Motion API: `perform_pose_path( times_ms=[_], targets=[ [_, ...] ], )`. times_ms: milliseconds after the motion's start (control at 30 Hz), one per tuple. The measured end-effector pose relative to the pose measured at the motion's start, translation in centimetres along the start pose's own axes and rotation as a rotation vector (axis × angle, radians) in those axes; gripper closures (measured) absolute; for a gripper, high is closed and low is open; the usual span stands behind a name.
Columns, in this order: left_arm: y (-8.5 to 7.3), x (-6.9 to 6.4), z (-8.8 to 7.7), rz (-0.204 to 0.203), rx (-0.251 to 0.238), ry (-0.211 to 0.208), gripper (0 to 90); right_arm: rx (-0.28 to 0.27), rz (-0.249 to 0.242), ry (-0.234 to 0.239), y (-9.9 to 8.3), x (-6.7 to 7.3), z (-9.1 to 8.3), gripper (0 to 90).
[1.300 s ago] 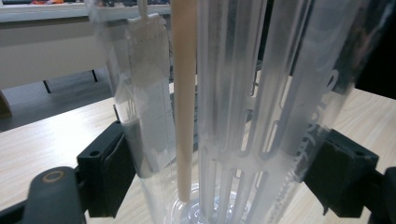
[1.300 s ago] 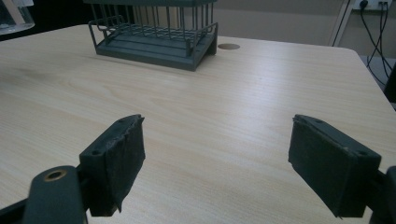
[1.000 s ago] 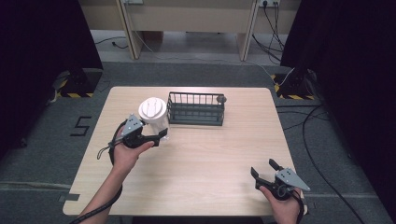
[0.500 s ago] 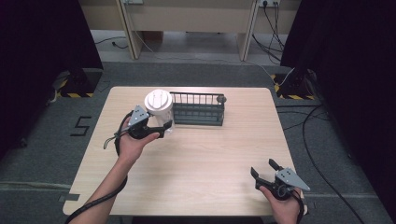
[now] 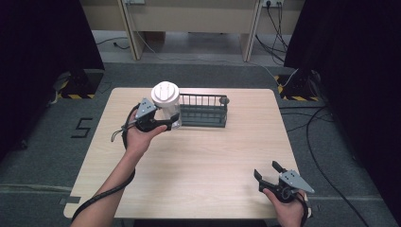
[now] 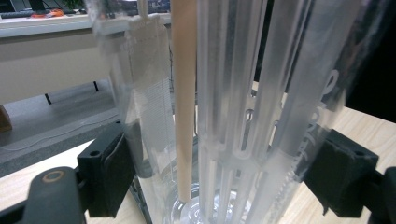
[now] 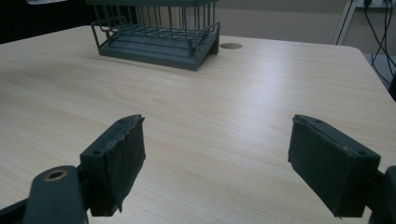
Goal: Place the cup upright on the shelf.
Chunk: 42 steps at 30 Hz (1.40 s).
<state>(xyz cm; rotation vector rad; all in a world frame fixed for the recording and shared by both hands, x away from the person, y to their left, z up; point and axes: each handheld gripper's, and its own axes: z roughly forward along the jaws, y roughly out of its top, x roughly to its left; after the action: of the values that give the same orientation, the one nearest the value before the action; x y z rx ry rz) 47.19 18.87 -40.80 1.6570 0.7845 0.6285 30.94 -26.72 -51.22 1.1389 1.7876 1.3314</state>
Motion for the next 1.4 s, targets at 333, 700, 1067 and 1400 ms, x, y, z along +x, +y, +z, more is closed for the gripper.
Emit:
perform_pose_path(
  times_ms=[333,700,1067,1400],
  targets=[
    [0.8,0.4,0.8,0.003,-0.007,0.012,18.0,0.0,0.0,0.0,0.0,0.0,0.0,19.3],
    [1.8,0.5,1.8,0.007,-0.013,0.017,17.9,0.0,-0.002,0.0,0.0,0.0,0.0,19.3],
    [2.1,0.5,3.0,-0.01,-0.006,0.013,17.9,0.001,0.003,0.005,0.0,0.0,0.0,19.3],
    [2.8,0.6,3.8,-0.007,-0.011,0.015,18.0,0.003,0.01,0.009,0.0,0.0,0.0,19.4]
  ],
)
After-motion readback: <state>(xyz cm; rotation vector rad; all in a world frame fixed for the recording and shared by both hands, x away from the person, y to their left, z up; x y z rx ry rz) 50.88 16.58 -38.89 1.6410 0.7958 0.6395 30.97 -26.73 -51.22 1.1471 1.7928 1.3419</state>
